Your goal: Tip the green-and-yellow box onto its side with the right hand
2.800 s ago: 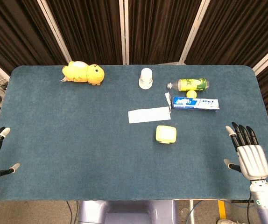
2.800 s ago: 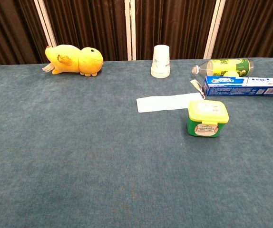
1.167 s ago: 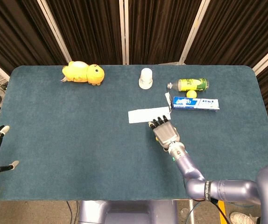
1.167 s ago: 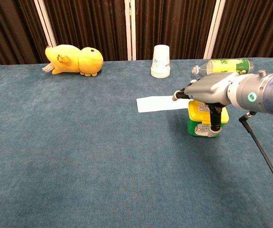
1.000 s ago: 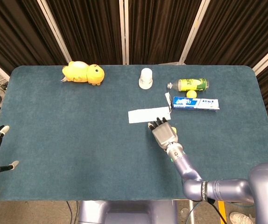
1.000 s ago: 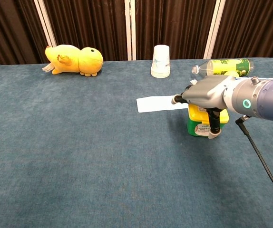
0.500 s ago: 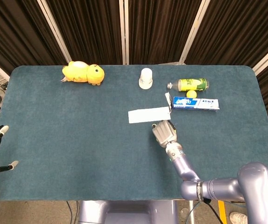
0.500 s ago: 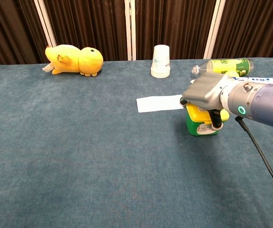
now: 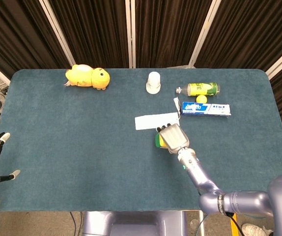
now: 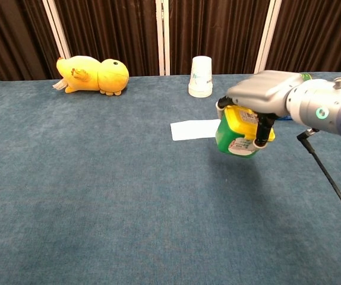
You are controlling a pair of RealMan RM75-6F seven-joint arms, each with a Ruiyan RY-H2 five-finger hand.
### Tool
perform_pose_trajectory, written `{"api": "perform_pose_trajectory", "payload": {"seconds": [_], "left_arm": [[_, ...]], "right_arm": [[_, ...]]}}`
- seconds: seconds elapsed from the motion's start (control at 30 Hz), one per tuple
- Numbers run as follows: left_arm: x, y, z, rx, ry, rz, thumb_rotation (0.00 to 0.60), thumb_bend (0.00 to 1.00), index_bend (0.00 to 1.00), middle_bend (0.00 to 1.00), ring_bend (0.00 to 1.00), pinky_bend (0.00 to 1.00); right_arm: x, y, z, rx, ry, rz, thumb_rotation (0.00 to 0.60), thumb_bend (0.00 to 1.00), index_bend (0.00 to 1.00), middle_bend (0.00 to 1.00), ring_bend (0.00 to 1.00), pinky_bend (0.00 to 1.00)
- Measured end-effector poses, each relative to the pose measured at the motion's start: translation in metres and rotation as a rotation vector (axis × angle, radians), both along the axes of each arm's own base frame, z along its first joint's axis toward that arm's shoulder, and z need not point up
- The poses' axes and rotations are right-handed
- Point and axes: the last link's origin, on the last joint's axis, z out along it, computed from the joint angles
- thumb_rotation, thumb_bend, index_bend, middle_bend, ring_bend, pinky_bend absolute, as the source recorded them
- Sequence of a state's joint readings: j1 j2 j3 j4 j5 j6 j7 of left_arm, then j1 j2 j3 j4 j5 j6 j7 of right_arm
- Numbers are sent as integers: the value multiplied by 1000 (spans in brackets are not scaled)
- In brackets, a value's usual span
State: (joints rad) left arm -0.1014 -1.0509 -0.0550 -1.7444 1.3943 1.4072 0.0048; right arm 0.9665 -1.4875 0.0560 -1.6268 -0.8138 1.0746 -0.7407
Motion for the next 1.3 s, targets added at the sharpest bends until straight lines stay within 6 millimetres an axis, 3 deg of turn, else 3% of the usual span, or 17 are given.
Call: {"api": "perform_pose_trajectory", "payload": {"seconds": [0.37, 0.63, 0.87, 1.0, 1.17, 1.3], "left_arm": [[4, -2, -3, -13, -3, -13, 600, 0, 0, 0, 0, 0], [6, -3, -5, -18, 0, -18, 600, 0, 0, 0, 0, 0], [6, -3, -6, -21, 1, -19, 600, 0, 0, 0, 0, 0], [6, -3, -6, -21, 1, -19, 600, 0, 0, 0, 0, 0], [7, -4, -6, -25, 3, -23, 600, 0, 0, 0, 0, 0], [8, -4, -7, -27, 3, -27, 600, 0, 0, 0, 0, 0]], "right_arm": [[-32, 13, 19, 125, -438, -133, 600, 328, 448, 562, 532, 613], [-64, 25, 13, 185, -495, -99, 600, 328, 453, 552, 529, 597], [-84, 34, -4, 205, -496, -26, 600, 325, 453, 539, 513, 565], [-93, 39, -10, 220, -495, -27, 600, 276, 398, 440, 384, 409], [-104, 44, -7, 259, -499, -54, 600, 177, 165, 144, 79, 38], [-118, 48, 4, 298, -478, -79, 600, 147, 74, 87, 32, 0]]}}
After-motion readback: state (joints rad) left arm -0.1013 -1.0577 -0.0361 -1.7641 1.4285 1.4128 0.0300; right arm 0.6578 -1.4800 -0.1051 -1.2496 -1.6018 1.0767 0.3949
